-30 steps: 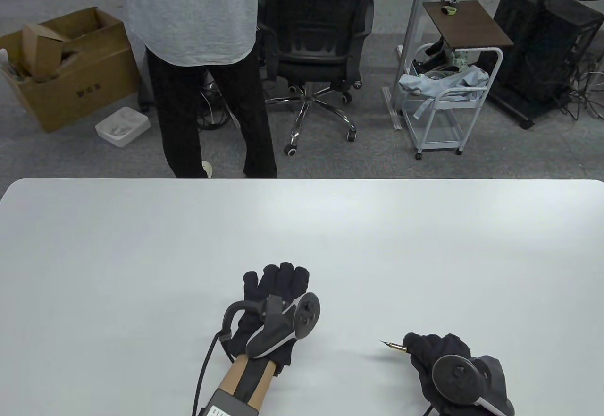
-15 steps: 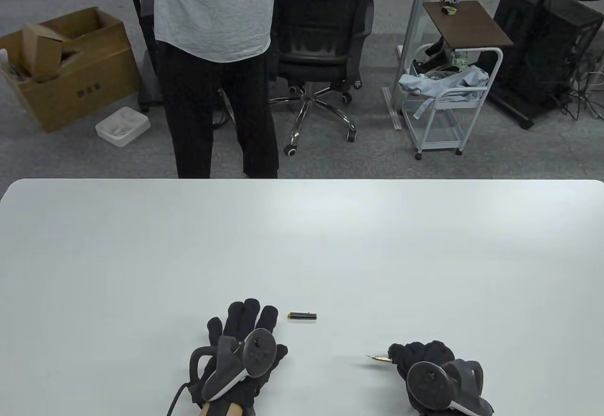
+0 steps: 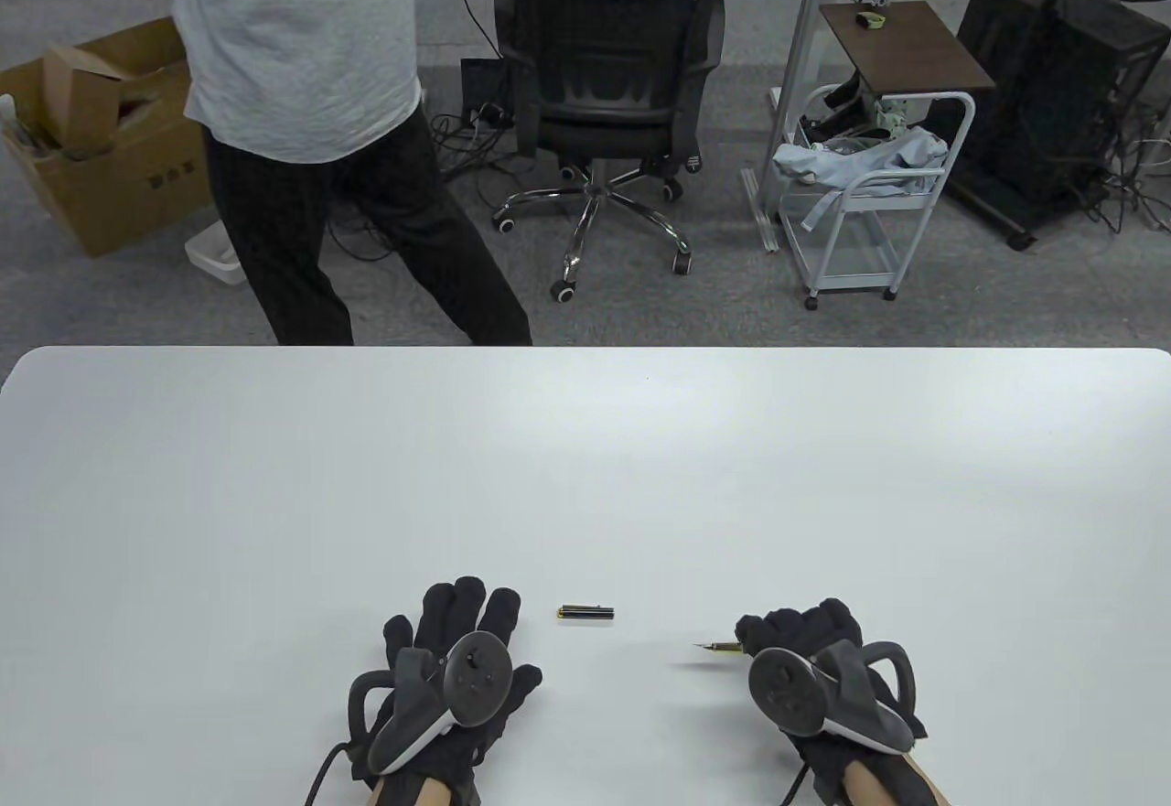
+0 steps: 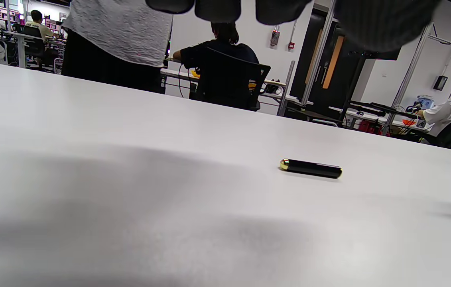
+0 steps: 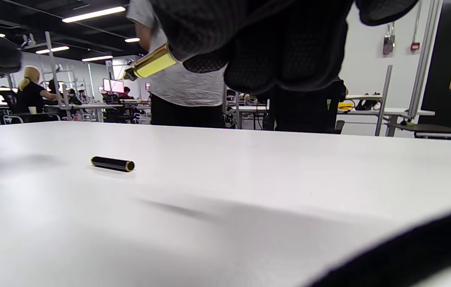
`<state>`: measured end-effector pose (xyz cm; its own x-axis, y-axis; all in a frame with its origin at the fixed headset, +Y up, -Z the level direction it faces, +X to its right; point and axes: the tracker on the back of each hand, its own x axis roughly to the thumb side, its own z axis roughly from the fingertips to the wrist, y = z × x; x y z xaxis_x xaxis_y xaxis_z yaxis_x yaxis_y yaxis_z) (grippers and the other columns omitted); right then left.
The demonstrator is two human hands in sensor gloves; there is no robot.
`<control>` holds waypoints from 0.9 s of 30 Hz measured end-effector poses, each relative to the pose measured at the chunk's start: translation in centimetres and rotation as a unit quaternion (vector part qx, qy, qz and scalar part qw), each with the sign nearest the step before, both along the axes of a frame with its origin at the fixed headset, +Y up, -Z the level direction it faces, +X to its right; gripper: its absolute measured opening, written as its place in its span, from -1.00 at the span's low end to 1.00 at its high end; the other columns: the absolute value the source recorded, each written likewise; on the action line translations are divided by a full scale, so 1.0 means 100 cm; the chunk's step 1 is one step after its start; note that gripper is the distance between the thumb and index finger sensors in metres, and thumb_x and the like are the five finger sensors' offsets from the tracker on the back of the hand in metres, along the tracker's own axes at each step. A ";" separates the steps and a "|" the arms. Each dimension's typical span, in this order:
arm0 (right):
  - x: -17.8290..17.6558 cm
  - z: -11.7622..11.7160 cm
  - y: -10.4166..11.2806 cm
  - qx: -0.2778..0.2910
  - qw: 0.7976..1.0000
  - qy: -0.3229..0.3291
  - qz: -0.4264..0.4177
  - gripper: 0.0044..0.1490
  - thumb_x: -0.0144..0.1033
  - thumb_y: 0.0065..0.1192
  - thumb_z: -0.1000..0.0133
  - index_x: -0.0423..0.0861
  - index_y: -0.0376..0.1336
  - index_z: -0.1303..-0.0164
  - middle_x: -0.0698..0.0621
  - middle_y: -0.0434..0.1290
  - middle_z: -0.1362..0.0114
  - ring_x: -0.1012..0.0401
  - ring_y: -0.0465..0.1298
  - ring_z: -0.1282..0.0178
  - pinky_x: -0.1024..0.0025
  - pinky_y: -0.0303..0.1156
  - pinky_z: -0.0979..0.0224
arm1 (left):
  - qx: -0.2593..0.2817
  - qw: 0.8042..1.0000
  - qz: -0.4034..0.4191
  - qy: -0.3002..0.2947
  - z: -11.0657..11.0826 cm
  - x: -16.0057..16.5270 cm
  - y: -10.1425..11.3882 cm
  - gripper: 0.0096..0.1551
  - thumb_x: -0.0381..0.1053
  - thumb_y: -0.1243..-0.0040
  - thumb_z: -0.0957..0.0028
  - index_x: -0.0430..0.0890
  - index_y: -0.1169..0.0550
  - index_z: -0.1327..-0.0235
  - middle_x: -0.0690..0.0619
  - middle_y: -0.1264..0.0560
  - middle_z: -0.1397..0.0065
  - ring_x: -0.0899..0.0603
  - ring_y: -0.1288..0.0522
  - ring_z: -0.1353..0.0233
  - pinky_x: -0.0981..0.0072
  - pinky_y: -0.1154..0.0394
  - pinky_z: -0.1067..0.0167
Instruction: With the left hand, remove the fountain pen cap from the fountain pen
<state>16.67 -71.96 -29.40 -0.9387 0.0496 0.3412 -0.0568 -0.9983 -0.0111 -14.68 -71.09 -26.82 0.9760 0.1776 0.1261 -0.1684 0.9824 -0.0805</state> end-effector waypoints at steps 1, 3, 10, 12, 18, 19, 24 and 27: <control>0.000 -0.008 -0.005 -0.011 1.000 -0.008 0.003 -0.41 -0.45 0.04 -0.06 -0.09 0.14 -0.35 -0.17 0.39 -0.31 -0.15 0.40 -0.22 -0.35 0.01 -0.48 | -0.001 1.000 0.000 -0.001 -0.001 0.000 -0.001 -0.07 0.35 -0.11 0.07 0.11 -0.19 -0.60 -0.10 -0.10 -0.74 -0.35 -0.06 -0.74 -0.57 0.02 -0.43; 0.000 -0.022 -0.016 -0.019 1.000 -0.019 0.005 -0.41 -0.45 0.05 -0.06 -0.09 0.15 -0.35 -0.17 0.39 -0.31 -0.14 0.40 -0.24 -0.37 0.00 -0.48 | 0.000 1.000 0.001 -0.001 -0.001 -0.001 -0.001 -0.07 0.35 -0.11 0.07 0.11 -0.19 -0.60 -0.10 -0.09 -0.74 -0.35 -0.05 -0.74 -0.57 0.02 -0.43; 0.004 -0.044 -0.058 -0.057 0.995 -0.049 0.063 -0.43 -0.42 0.09 -0.08 -0.13 0.19 -0.34 -0.16 0.42 -0.32 -0.15 0.41 -0.28 -0.39 -0.02 -0.49 | -0.013 1.000 0.001 -0.003 -0.004 -0.004 -0.004 -0.07 0.35 -0.11 0.07 0.11 -0.19 -0.60 -0.10 -0.09 -0.74 -0.35 -0.05 -0.74 -0.58 0.03 -0.42; 0.005 -0.047 -0.063 -0.076 0.992 -0.056 0.088 -0.44 -0.40 0.12 -0.10 -0.12 0.19 -0.34 -0.15 0.40 -0.34 -0.16 0.39 -0.32 -0.41 -0.05 -0.49 | -0.017 1.000 0.006 -0.005 -0.005 -0.004 -0.005 -0.07 0.35 -0.11 0.07 0.10 -0.19 -0.60 -0.10 -0.11 -0.74 -0.35 -0.06 -0.74 -0.58 0.03 -0.42; 0.004 -0.046 -0.063 -0.060 0.989 -0.065 0.117 -0.47 -0.35 0.23 -0.10 -0.04 0.24 -0.30 -0.09 0.41 -0.36 -0.11 0.41 -0.33 -0.40 -0.05 -0.51 | -0.023 1.000 0.016 -0.005 -0.004 -0.004 -0.006 -0.07 0.34 -0.11 0.06 0.10 -0.19 -0.60 -0.12 -0.10 -0.74 -0.38 -0.02 -0.73 -0.58 0.02 -0.42; 0.003 -0.046 -0.063 -0.058 0.989 -0.068 0.120 -0.48 -0.34 0.23 -0.10 -0.03 0.23 -0.30 -0.08 0.41 -0.36 -0.10 0.42 -0.34 -0.39 -0.05 -0.51 | -0.022 1.000 0.019 -0.005 -0.004 -0.004 -0.006 -0.07 0.34 -0.11 0.06 0.10 -0.19 -0.60 -0.12 -0.10 -0.74 -0.38 -0.02 -0.73 -0.58 0.02 -0.42; 0.004 -0.045 -0.063 -0.071 0.987 -0.074 0.123 -0.45 -0.31 0.19 -0.11 -0.02 0.19 -0.33 -0.08 0.37 -0.38 -0.09 0.42 -0.33 -0.39 -0.03 -0.50 | -0.028 0.999 0.024 -0.007 -0.004 -0.003 -0.007 -0.07 0.34 -0.11 0.06 0.10 -0.19 -0.60 -0.12 -0.10 -0.74 -0.37 -0.02 -0.74 -0.57 0.02 -0.42; 0.002 -0.042 -0.051 -0.093 0.984 -0.066 0.137 -0.39 -0.28 0.08 -0.11 -0.05 0.14 -0.41 -0.13 0.33 -0.47 -0.14 0.39 -0.40 -0.40 -0.03 -0.49 | -0.035 0.999 0.031 -0.003 -0.003 -0.007 -0.010 -0.07 0.34 -0.11 0.06 0.10 -0.19 -0.60 -0.12 -0.10 -0.74 -0.38 -0.02 -0.74 -0.58 0.02 -0.42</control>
<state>16.86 -77.07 -33.57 -0.9612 -0.1604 0.2245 0.2037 -0.9614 0.1849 -15.33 -72.14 -27.11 0.9621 0.2462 0.1172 -0.2280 0.9621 -0.1494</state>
